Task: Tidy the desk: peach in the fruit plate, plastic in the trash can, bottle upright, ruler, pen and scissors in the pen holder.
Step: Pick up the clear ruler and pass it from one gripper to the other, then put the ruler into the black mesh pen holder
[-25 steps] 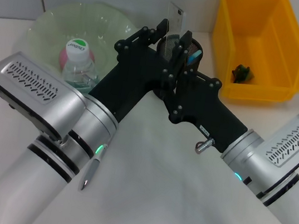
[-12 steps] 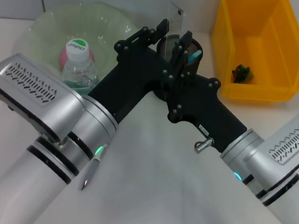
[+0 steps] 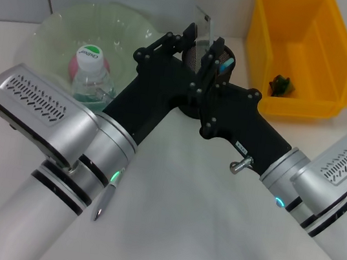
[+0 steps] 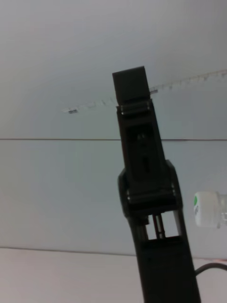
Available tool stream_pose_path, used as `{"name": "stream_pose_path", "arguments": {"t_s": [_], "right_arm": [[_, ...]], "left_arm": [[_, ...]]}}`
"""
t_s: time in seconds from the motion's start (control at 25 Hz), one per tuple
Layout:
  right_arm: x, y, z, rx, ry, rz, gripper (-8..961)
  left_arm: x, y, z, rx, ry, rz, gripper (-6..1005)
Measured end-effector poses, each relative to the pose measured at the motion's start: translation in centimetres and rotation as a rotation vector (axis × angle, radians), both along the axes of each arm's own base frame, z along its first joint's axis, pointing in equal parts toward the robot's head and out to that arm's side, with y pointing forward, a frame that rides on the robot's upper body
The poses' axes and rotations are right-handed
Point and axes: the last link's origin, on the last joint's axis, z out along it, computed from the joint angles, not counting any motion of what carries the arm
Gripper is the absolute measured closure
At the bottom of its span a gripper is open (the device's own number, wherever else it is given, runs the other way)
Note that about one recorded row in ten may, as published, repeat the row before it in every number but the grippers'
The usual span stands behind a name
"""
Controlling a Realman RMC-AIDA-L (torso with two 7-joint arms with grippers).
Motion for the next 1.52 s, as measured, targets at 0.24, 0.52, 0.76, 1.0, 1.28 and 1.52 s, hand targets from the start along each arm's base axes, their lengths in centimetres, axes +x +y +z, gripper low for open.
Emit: {"name": "stream_pose_path", "arguments": {"t_s": [0.24, 0.52, 0.76, 1.0, 1.28, 1.52], "right_arm": [[0.1, 0.1, 0.1, -0.005, 0.011, -0.007, 948], [0.2, 0.1, 0.2, -0.002, 0.010, -0.010, 948], [0.4, 0.6, 1.0, 0.040, 0.023, -0.021, 947], [0.4, 2.3, 2.8, 0.097, 0.047, -0.026, 946], [-0.2, 5.0, 3.3, 0.118, 0.009, -0.063, 944], [-0.8, 6.8, 2.8, 0.098, -0.032, -0.103, 943]], "left_arm": [[0.0, 0.0, 0.0, -0.003, 0.001, -0.001, 580], [0.2, -0.2, 0.0, -0.007, -0.005, -0.021, 579], [0.0, -0.6, 0.1, -0.009, -0.018, -0.023, 296], [-1.5, -1.3, 0.0, -0.064, -0.042, -0.020, 167], [-3.4, -2.7, 0.2, -0.064, -0.052, -0.019, 168], [-4.1, -3.0, 0.2, -0.078, -0.056, 0.001, 168]]}}
